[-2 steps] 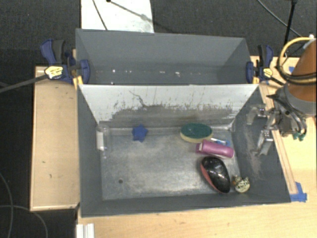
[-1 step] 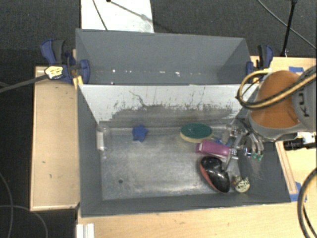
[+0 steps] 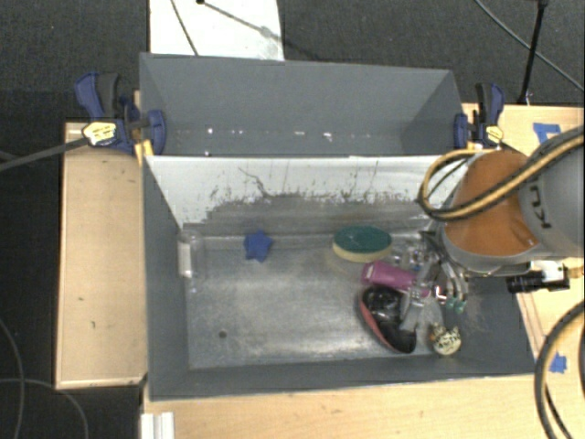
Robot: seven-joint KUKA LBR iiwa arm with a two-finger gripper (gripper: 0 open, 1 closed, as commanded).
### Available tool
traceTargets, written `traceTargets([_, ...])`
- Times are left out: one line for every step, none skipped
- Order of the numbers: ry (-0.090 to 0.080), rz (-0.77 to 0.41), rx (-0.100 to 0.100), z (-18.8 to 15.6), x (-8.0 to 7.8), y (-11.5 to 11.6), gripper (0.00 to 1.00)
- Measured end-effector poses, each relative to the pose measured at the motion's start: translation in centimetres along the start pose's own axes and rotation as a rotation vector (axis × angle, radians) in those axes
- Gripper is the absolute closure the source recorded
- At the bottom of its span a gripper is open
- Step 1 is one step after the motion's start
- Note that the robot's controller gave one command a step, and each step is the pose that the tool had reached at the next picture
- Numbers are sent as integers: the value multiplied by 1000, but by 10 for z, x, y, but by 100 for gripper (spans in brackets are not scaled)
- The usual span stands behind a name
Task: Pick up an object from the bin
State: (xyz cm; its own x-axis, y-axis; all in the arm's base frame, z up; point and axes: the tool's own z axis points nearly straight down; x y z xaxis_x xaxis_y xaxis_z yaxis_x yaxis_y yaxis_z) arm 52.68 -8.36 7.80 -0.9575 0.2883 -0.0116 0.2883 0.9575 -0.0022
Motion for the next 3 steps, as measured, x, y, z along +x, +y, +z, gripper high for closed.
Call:
traceTargets([-2,-4,2,0,-1,-1,100])
traceTargets([7,-51,-1,5,-19,45,100])
traceTargets([2,-116,-6,-133,-19,95,100])
